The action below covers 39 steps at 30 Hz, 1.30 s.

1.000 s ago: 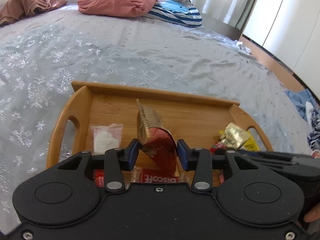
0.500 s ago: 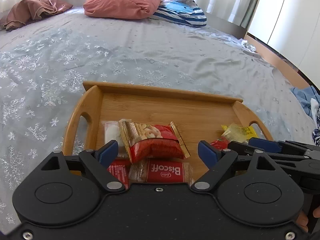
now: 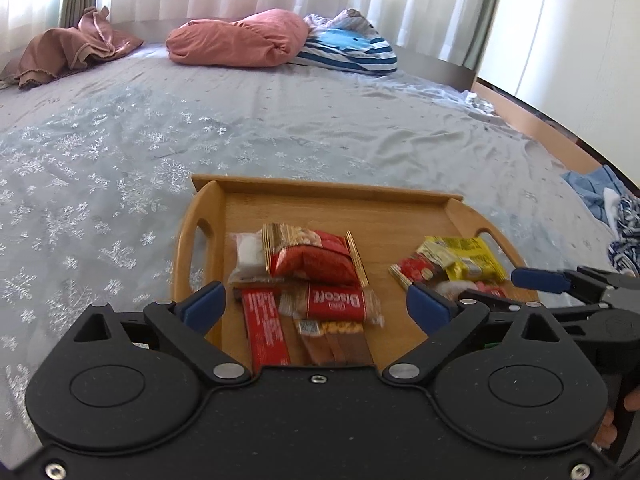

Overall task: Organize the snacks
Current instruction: 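Open both tools to release the red nut and gold packets on the tray, then grasp the cookie-print bar with the left tool while the right tool moves to the red stick packet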

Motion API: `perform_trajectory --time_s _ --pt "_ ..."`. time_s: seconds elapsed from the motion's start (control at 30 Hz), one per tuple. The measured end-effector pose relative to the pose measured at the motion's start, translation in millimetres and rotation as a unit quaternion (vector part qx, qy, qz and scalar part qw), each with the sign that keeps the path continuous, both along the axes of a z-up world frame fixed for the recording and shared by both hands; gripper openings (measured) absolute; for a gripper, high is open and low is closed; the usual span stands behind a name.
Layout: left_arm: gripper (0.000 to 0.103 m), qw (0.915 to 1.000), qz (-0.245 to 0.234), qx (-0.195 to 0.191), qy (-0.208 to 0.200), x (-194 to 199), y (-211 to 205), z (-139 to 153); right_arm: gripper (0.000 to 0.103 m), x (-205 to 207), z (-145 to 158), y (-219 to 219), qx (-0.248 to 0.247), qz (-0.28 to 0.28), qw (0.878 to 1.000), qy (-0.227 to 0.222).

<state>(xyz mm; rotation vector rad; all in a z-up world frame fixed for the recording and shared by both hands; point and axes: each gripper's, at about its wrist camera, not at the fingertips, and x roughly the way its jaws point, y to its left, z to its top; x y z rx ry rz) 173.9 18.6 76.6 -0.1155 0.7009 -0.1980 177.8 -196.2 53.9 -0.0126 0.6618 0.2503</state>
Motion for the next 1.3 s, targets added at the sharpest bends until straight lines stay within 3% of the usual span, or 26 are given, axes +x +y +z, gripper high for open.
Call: perform_trajectory --time_s 0.57,0.97,1.03,1.13,1.23,1.3 --pt "0.100 0.9994 -0.030 0.010 0.015 -80.1 -0.8 -25.4 0.092 -87.5 -6.4 7.0 -0.002 0.024 0.999 -0.037" --pt "0.099 0.9966 -0.073 0.019 0.035 -96.7 -15.2 -42.8 0.095 -125.0 -19.0 12.3 -0.061 0.031 0.996 -0.055" --pt "0.095 0.9962 -0.075 0.019 0.040 -95.9 -16.8 -45.5 0.096 -129.1 -21.8 9.4 -0.064 0.028 0.996 -0.055" --pt "0.079 0.9950 -0.078 0.019 0.059 -92.5 -20.5 -51.9 0.097 -134.7 -24.8 5.5 -0.071 0.025 0.996 -0.054" --pt "0.063 0.9926 -0.088 -0.031 0.077 -89.3 -18.3 -56.9 0.098 -137.8 -25.4 3.4 -0.077 0.022 0.995 -0.056" --pt "0.052 0.9917 -0.088 -0.045 0.082 -87.6 -19.6 -58.2 0.099 -139.0 -26.1 2.3 -0.077 0.021 0.995 -0.056"
